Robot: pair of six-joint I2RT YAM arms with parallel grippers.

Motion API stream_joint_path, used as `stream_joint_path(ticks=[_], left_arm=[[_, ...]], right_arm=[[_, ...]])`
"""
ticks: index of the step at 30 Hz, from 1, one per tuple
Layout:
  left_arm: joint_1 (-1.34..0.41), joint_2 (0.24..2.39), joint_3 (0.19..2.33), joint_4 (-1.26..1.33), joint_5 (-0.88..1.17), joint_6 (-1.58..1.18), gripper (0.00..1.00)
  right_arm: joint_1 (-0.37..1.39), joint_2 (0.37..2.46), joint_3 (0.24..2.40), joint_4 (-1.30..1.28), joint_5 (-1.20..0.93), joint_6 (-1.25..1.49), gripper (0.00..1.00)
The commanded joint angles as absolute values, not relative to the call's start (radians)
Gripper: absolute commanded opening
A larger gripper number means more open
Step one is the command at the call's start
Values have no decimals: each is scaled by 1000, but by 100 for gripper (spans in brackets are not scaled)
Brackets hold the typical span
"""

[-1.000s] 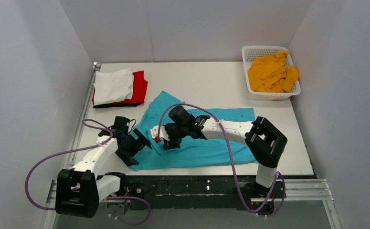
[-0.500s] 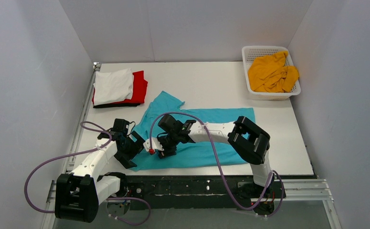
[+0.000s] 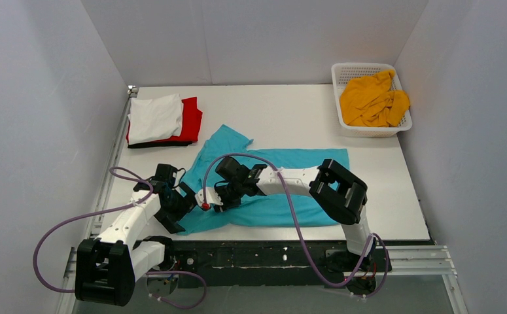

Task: Fold and stack the t-shirts
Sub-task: Fold the flattened tshirt in 1/3 of the way

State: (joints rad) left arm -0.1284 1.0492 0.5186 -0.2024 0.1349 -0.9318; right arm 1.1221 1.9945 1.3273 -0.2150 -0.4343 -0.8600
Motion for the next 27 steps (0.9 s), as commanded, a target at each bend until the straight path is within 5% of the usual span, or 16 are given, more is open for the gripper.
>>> stream_joint_path(ticks=[1,7,11,17,27], left_arm=[[-130,1044,509,-355,89,-913,98],[-130,1051,518,-365,82,-909,98],[-130,1053,523,-369,77,-904,98],[-130,1055,530,-379,73,-898,98],[-130,1046,525,-387,72,-892,98]], right_arm=[[1114,1924,1317,-196,-422,-859,33],[1114,1902,1325,-269,-498,-861,35],[1113,1925,1348,-290,-500,-857,12],[1111,1958,1372,-281,-476,-831,1],[1027,1882,1267,-32,-419,-503,1]])
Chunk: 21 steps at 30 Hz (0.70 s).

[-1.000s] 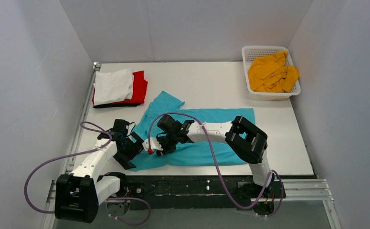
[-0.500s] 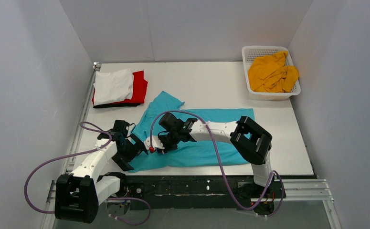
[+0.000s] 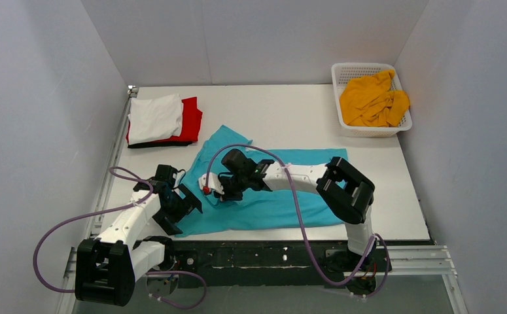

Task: Fold and stack the t-shirts
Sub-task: Fold the flattened tshirt in 1/3 of the way

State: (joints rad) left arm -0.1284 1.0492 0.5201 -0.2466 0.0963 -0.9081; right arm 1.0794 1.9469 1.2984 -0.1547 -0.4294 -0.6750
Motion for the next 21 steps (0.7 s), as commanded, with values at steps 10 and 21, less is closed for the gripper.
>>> stream_joint_path(ticks=[10,21], left_arm=[[-131,1041,530,-403,65,-888,98],[-130,1038,539,-419,63,-878,98]], right_arm=[[978,1844,1176,19,-348,-340,1],[966,1826,1085,135,-153,-2,6]])
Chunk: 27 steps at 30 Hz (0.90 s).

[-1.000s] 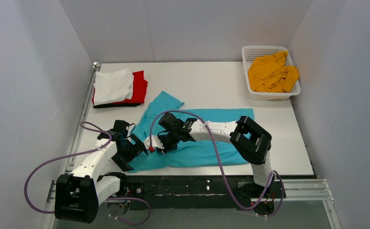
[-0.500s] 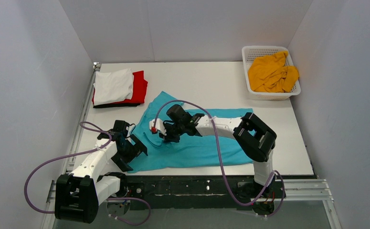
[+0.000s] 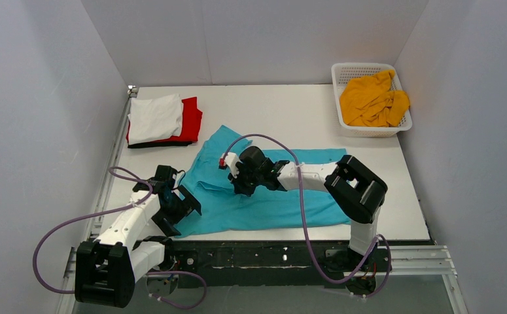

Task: Fold and stack the t-shirts
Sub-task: Fold the flattened tshirt in 1/3 of the way

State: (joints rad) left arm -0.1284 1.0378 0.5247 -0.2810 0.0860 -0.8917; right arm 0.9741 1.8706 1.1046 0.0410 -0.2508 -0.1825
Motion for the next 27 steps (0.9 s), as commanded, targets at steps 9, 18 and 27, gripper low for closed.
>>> stream_joint_path(ticks=[9,18,27], left_arm=[[-130,1044,550,-439,58,-874,98],[-130,1021,581,-456,95,-866,98],[-130,955,693,-504,96,-865,98]], right_arm=[[960,1794,1070,89,-35,188,17],[939,1662,1045,14,125,313,78],[768,1210,960,-295,515,685,84]])
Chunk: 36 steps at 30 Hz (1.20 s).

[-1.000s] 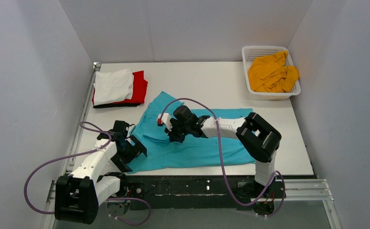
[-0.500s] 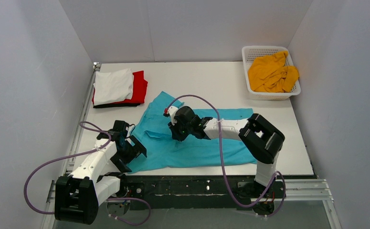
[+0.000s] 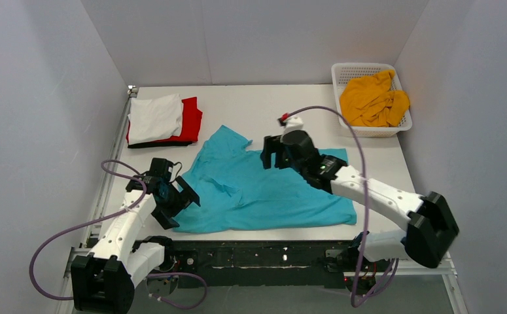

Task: Fold and stack the t-shirts
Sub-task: Fold the flattened tshirt in 1/3 of the way, then grab the side of the flattened tshirt furthest away from the robot with both arms

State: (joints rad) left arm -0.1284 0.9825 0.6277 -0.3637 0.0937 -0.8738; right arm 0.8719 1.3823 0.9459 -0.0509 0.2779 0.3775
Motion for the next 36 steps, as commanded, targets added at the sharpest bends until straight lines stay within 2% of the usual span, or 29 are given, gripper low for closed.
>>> stream_joint_path(ticks=[1,8,14,19,23,27,29,36], left_arm=[[-131,955,711,-502,99,-864,98],[-134,1081,908,-461,143,-806,98],[-171,1376,1197,-429,145,-682,98],[-203,1726,1533,-378,121,-519,98],[-213,2061,1897,-445,134,-388,98],[-224,2313,2248,-537,79,-304,98],[-225,2392,2359,-527,72,-283,98],[-248,2507,2358,-334,26,-276,98]], right_arm=[[724,1177,976,-394,499,754,84],[543,974,879,-545,392,678,85],[317,933,861,-604,174,628,87],[181,989,896,-622,27,571,87],[151,1016,886,-603,41,562,80],[149,979,856,-569,15,508,80],[149,950,824,-552,45,508,80],[149,912,757,-530,39,511,81]])
